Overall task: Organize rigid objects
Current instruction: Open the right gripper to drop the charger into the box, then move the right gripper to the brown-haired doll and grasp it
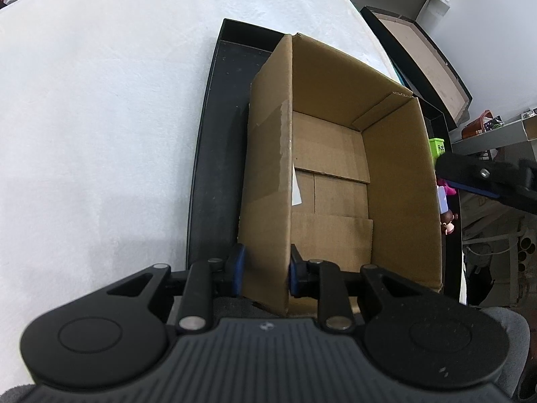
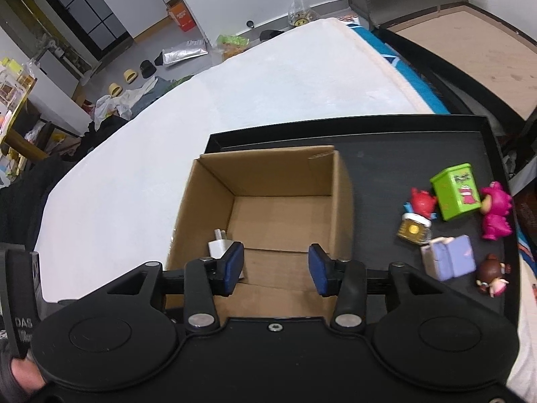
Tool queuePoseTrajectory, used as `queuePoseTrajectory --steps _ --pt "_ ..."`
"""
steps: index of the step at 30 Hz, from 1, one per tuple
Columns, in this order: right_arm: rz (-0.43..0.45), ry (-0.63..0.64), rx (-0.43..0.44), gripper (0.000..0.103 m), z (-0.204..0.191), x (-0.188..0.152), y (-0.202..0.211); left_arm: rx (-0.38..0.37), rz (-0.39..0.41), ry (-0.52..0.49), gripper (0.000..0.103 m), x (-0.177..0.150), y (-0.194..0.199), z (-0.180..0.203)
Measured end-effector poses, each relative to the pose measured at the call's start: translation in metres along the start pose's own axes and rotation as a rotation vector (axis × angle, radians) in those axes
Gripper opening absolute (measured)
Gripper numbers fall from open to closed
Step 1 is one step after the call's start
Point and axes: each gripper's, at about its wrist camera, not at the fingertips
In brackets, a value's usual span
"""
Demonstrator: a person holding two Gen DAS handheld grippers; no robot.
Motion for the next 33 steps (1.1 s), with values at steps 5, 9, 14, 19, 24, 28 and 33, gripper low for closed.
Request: queuePoseTrajectory --steps 5,9,14,19,24,28,33 --pt "-0.001 -0.014 -0.015 0.046 0.019 -0.011 0.014 0.009 0.003 -0.005 0.023 -0.001 -0.001 0.004" --pt "-0.006 -0.025 -0.033 0.046 0.037 -0.020 0.025 0.024 0.006 -0.008 0.023 -0.001 -0.001 0.006" --pt "-0.019 -0.030 -0.048 0.046 0.056 -0.029 0.034 0.047 0.011 -0.021 0.023 -0.003 -0.002 0.009" --pt "-0.036 -0.029 -0.077 0.046 0.077 -0.036 0.042 0.067 0.020 -0.027 0.023 -0.004 -0.003 0.013" --pt "-0.061 -0.047 -0.105 0.046 0.100 -0.043 0.046 0.090 0.028 -0.029 0.023 -0.005 -0.003 0.018" --pt "-0.075 -0.047 -0.113 0.046 0.113 -0.046 0.044 0.105 0.031 -0.042 0.022 -0.006 -0.003 0.020" --pt "-0.096 -0.046 -0.130 0.046 0.126 -0.049 0.040 0.105 0.031 -0.032 0.021 -0.007 -0.004 0.022"
Point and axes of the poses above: each gripper's, at about its wrist camera, not at the fingertips, and y roughly against the way its jaws point, z to its right, x to its top, and after that the axes turned 12 degrees about y, right-handed
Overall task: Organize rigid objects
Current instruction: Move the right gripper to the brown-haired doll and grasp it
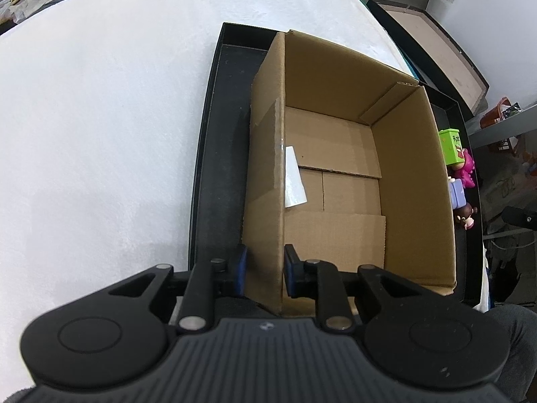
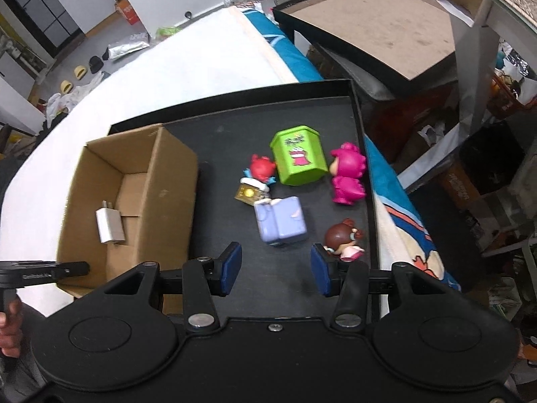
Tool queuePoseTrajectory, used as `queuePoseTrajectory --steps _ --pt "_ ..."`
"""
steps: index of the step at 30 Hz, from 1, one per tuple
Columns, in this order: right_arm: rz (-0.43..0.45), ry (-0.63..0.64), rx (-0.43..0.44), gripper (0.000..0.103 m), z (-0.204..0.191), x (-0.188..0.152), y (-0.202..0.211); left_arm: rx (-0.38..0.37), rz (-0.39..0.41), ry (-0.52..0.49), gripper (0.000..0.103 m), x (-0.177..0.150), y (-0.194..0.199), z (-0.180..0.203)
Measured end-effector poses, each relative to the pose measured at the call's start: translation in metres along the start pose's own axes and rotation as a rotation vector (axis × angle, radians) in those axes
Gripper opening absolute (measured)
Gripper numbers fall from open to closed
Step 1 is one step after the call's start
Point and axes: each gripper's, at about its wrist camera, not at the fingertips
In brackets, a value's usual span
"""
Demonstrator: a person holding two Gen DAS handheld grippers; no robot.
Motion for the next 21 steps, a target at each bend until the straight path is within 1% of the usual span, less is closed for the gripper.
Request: queuePoseTrajectory --steps 4,8,12,21 --pt "-0.026 0.014 -0.022 0.046 0.009 0.000 -0.007 -0.010 0.009 0.014 0.021 0.001 0.001 -0.002" --pt "-0.059 0.022 -0.024 0.046 0.021 0.003 -0.018 -0.010 0.015 0.016 0.021 0.001 0.002 -0.004" --pt "-0.090 0.051 -0.046 0.046 0.026 0.007 -0.029 -0.013 0.018 0.017 0.021 0.001 0.003 -0.004" --pt "-0.145 0.048 -0.056 0.046 0.030 0.018 -0.052 -0.022 0.025 0.023 0.021 0.002 0.004 -0.006"
Point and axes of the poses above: each gripper's, at about its wrist camera, not at the fingertips, and y roughly against the way its jaws point, z to its right, x to its top, and after that the axes turned 12 degrees about y, right-handed
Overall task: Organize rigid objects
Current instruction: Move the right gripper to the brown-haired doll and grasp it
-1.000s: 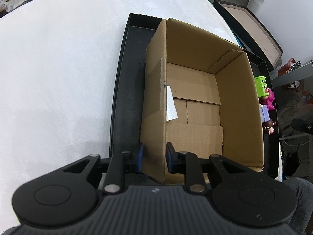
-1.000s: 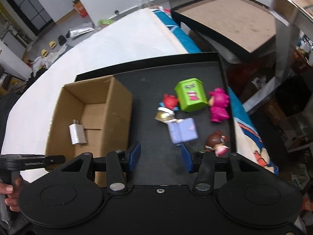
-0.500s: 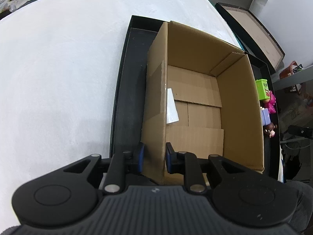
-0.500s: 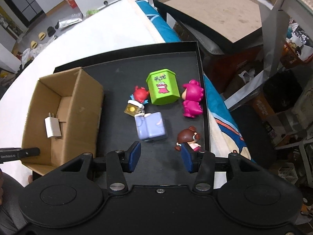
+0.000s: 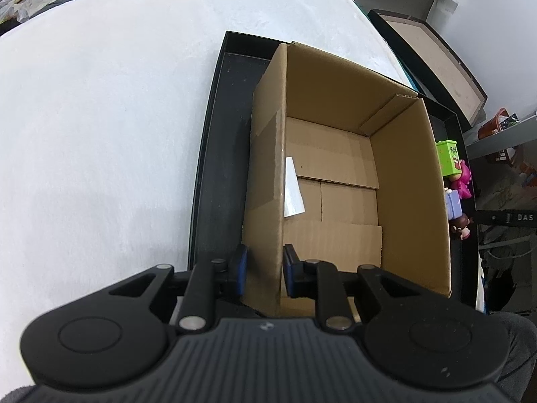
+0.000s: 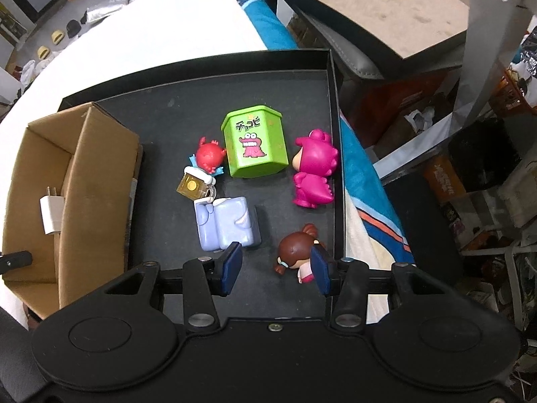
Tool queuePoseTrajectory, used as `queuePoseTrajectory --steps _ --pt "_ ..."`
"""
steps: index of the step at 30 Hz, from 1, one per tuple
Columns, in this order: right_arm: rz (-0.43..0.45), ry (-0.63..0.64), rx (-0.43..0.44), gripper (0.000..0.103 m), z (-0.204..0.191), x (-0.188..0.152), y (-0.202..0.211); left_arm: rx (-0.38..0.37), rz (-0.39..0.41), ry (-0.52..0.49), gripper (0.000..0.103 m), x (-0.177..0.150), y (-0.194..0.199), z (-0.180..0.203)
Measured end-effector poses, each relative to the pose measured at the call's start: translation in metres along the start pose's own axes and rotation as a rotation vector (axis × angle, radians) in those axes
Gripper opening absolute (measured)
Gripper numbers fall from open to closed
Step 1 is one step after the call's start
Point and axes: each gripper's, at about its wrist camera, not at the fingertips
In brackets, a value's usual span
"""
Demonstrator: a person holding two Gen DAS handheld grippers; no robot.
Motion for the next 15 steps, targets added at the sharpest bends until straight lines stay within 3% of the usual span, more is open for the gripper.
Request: queuePoseTrajectory --steps 15 --pt "-0.088 -0.043 -0.070 0.045 0.005 0.001 -0.030 -0.006 -0.002 0.006 0.021 0.002 0.000 -0.002"
Point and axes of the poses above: each gripper's, at about its wrist camera, not at the fingertips, and y roughly against the way its jaws point, z to its right, x to its top, and after that the axes turned 12 degrees about y, right-handed
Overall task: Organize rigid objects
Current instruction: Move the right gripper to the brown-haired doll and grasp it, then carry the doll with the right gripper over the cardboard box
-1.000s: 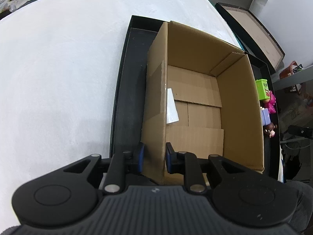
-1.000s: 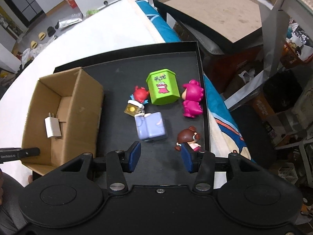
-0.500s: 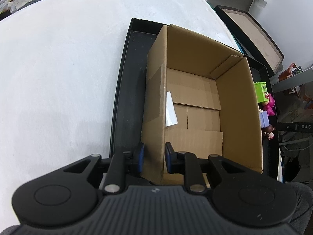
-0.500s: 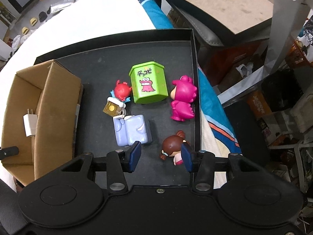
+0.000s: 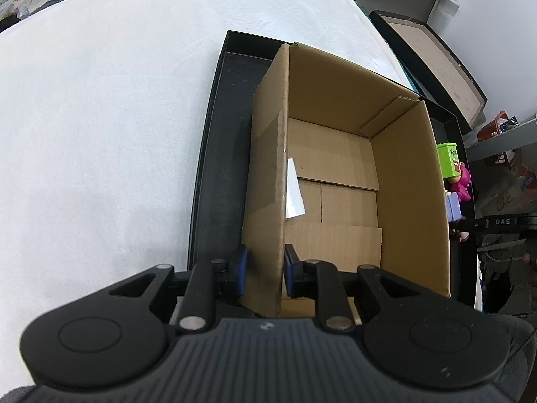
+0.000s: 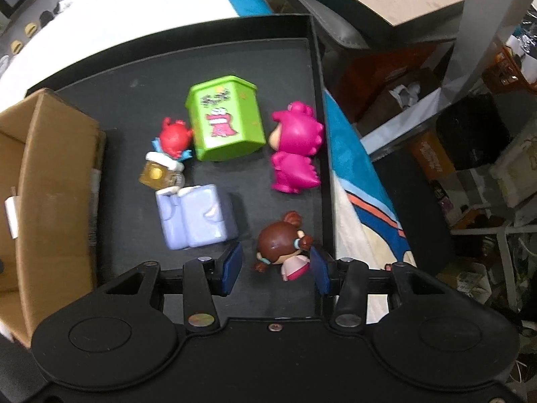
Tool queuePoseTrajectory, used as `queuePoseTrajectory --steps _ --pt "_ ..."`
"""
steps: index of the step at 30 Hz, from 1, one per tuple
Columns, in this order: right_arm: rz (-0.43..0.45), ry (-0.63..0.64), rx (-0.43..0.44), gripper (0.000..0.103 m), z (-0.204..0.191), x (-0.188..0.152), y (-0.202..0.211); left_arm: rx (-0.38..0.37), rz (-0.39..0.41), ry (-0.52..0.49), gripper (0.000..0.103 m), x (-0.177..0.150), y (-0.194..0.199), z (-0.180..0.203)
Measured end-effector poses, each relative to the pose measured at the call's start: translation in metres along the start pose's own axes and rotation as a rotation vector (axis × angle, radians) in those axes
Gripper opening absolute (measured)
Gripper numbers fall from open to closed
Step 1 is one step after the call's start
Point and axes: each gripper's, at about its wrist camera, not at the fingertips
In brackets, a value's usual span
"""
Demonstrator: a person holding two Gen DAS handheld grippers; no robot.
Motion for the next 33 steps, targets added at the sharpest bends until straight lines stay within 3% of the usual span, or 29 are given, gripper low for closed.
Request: queuePoseTrajectory --steps 4,11,33 --pt "0.009 -0.013 -0.032 0.042 0.003 0.001 -0.007 0.000 0.002 -0.002 0.021 0.000 0.000 0.000" --pt "-0.007 -0.064 -0.009 0.039 0.005 -0.004 -0.020 0.003 0.002 -0.004 0.021 -0.001 0.000 0.001" --pt "0.082 -0.038 0.029 0.039 -0.011 -0.017 0.026 -0.012 0.005 -0.010 0.021 -0.002 0.002 0.001"
Point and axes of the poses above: each gripper's, at about its wrist camera, not at the fingertips, and y roughly against the way its jaws point, z to its right, x to its top, and after that the axes turned 12 degrees about y, right-handed
